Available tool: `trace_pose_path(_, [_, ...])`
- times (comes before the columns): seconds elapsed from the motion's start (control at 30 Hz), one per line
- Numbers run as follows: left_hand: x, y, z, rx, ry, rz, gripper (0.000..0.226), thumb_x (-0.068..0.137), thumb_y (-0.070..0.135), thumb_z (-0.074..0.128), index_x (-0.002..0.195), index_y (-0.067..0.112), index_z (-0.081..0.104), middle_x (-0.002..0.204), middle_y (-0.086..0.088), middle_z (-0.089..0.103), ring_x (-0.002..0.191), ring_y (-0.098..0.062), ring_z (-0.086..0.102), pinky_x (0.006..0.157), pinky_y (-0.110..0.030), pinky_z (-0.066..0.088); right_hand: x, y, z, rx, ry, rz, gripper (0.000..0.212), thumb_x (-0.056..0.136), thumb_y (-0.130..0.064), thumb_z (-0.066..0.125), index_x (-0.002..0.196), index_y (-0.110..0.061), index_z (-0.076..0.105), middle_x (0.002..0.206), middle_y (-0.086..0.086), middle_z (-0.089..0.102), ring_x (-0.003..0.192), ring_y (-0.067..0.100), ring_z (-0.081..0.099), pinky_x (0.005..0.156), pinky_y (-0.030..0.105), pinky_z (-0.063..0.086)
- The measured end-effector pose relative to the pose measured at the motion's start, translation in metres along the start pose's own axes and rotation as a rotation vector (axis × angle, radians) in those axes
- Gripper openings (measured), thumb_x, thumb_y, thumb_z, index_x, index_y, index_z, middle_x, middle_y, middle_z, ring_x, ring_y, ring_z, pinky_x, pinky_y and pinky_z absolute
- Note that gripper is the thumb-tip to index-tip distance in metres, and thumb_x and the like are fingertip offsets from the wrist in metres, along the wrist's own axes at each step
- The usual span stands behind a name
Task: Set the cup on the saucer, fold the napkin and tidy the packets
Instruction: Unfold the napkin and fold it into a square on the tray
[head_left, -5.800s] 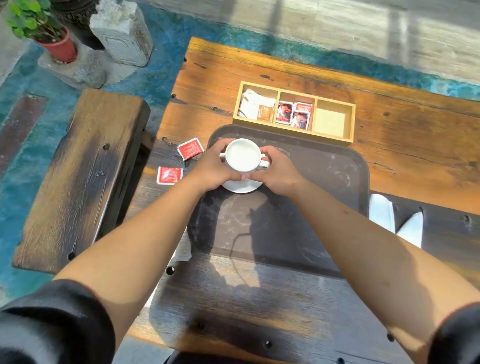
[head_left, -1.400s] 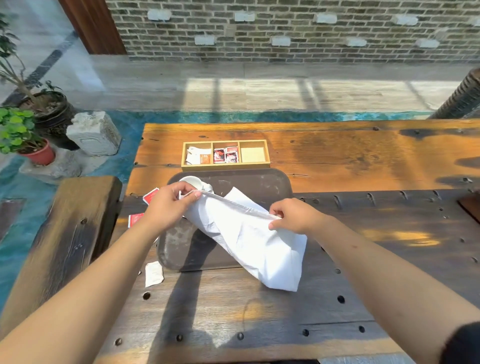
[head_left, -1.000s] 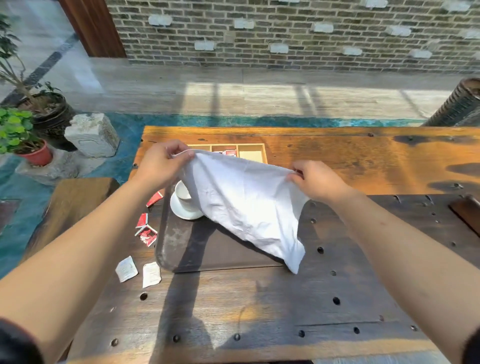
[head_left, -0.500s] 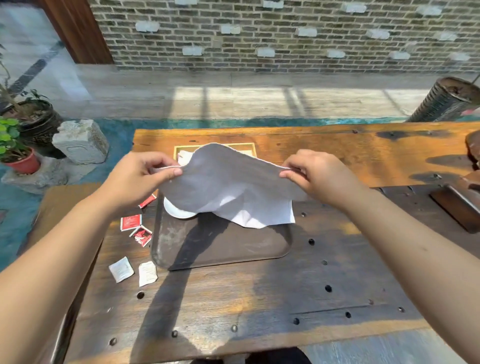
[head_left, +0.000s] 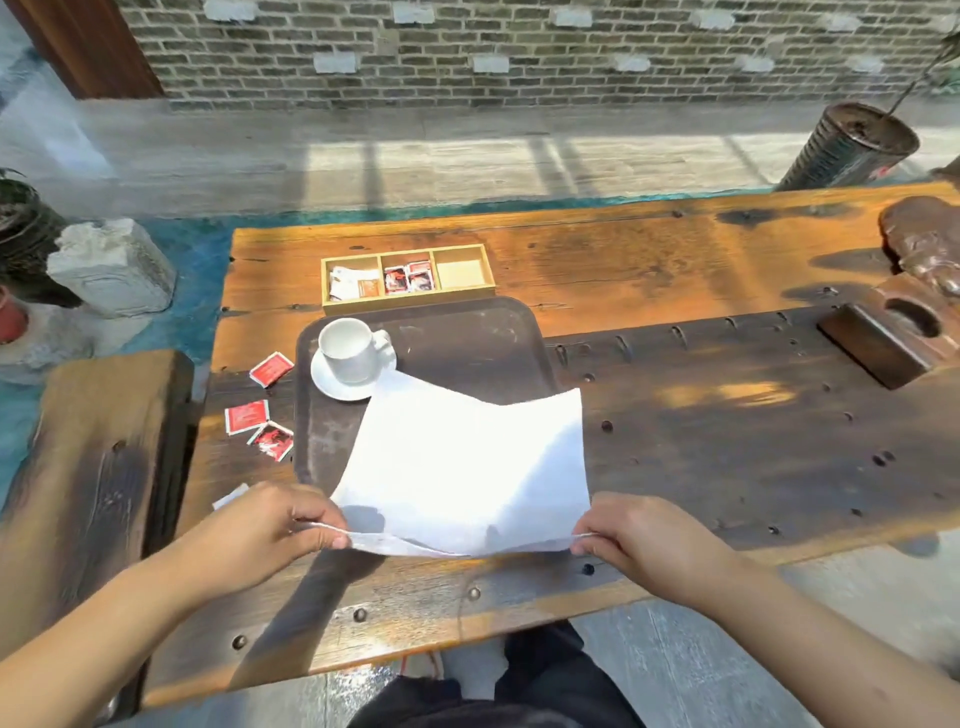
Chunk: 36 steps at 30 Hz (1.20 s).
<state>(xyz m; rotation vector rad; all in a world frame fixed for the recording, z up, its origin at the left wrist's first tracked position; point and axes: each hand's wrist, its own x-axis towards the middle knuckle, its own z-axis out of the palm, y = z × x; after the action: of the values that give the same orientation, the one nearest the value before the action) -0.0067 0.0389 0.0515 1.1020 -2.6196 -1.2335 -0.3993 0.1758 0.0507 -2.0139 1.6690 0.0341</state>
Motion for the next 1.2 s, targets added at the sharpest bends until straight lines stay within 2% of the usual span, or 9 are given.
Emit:
trace_pose_path(0.1, [-0.001, -0.014, 0.013, 0.016, -0.034, -0.047, 0.007, 0.085, 0.039, 0.071, 0.080, 0.037, 0.075, 0.085, 0.030, 0.070, 0.082, 0.005, 0.064, 0.069, -0.008, 0.042, -0.007, -0.001, 0.025, 0.000, -0.095, 0.054, 0.034, 0.100, -0.045, 0.045, 0.095, -0.022, 0.069, 0.092, -0.009, 0.058, 0.086, 0.015, 0.058, 0.076, 0.032, 0.046])
trace_pose_path(0.23, [0.013, -0.033, 0.022, 0.042, -0.029, -0.139, 0.009, 0.088, 0.038, 0.070, 0.080, 0.039, 0.072, 0.085, 0.032, 0.069, 0.077, 0.009, 0.063, 0.065, -0.011, 0.043, 0.002, -0.002, 0.036, 0.040, -0.104, 0.101, 0.031, 0.101, -0.040, 0.047, 0.098, -0.017, 0.067, 0.100, -0.001, 0.063, 0.092, 0.020, 0.060, 0.083, 0.038, 0.048])
trace_pose_path(0.4, [0.049, -0.050, 0.024, 0.002, 0.053, -0.257, 0.008, 0.088, 0.038, 0.071, 0.082, 0.033, 0.074, 0.087, 0.017, 0.074, 0.085, 0.000, 0.066, 0.079, -0.034, 0.055, 0.031, 0.007, 0.030, 0.102, -0.065, 0.187, 0.018, 0.100, -0.038, 0.054, 0.087, -0.025, 0.055, 0.089, -0.008, 0.055, 0.084, 0.016, 0.051, 0.070, 0.032, 0.036])
trace_pose_path(0.47, [0.065, -0.056, 0.023, 0.008, 0.072, -0.287, 0.009, 0.087, 0.038, 0.072, 0.082, 0.031, 0.075, 0.087, 0.013, 0.074, 0.085, -0.006, 0.067, 0.078, -0.037, 0.055, 0.044, 0.015, 0.026, 0.117, -0.067, 0.220, 0.022, 0.100, -0.035, 0.054, 0.079, -0.029, 0.049, 0.084, -0.010, 0.052, 0.082, 0.017, 0.049, 0.068, 0.032, 0.033])
trace_pose_path(0.63, [0.104, -0.068, 0.020, 0.043, 0.129, -0.319, 0.011, 0.091, 0.034, 0.068, 0.087, 0.025, 0.073, 0.090, 0.005, 0.071, 0.084, -0.017, 0.065, 0.066, -0.031, 0.050, 0.074, 0.039, 0.018, 0.135, -0.039, 0.273, 0.015, 0.098, -0.029, 0.057, 0.089, -0.017, 0.061, 0.092, -0.005, 0.058, 0.088, 0.018, 0.052, 0.073, 0.033, 0.037])
trace_pose_path(0.77, [0.133, -0.074, 0.018, 0.039, 0.128, -0.369, 0.010, 0.091, 0.033, 0.068, 0.082, 0.029, 0.069, 0.086, 0.009, 0.069, 0.085, -0.013, 0.062, 0.071, -0.029, 0.043, 0.099, 0.061, 0.014, 0.127, -0.054, 0.301, 0.019, 0.099, -0.028, 0.056, 0.097, -0.011, 0.065, 0.102, 0.003, 0.065, 0.094, 0.022, 0.056, 0.081, 0.038, 0.046])
trace_pose_path(0.97, [0.168, -0.082, 0.019, 0.007, 0.141, -0.424, 0.012, 0.094, 0.031, 0.063, 0.085, 0.025, 0.068, 0.088, 0.006, 0.069, 0.085, -0.012, 0.060, 0.063, -0.018, 0.039, 0.133, 0.095, 0.013, 0.100, -0.042, 0.289, 0.020, 0.102, -0.024, 0.047, 0.099, -0.013, 0.063, 0.103, 0.005, 0.066, 0.095, 0.024, 0.055, 0.076, 0.035, 0.040])
trace_pose_path(1.1, [0.190, -0.088, 0.021, 0.004, 0.169, -0.466, 0.012, 0.094, 0.027, 0.062, 0.084, 0.023, 0.067, 0.092, -0.001, 0.070, 0.089, -0.020, 0.062, 0.070, -0.028, 0.040, 0.156, 0.116, 0.014, 0.105, -0.056, 0.313, 0.021, 0.102, -0.023, 0.045, 0.102, -0.011, 0.063, 0.107, 0.007, 0.065, 0.101, 0.029, 0.057, 0.085, 0.040, 0.046])
trace_pose_path(1.2, [0.203, -0.093, 0.022, 0.051, 0.186, -0.506, 0.015, 0.096, 0.028, 0.059, 0.091, 0.018, 0.068, 0.096, -0.006, 0.071, 0.089, -0.024, 0.060, 0.074, -0.031, 0.041, 0.173, 0.131, 0.016, 0.116, -0.033, 0.304, 0.021, 0.102, -0.022, 0.047, 0.100, -0.009, 0.063, 0.107, 0.009, 0.062, 0.099, 0.028, 0.056, 0.083, 0.037, 0.043])
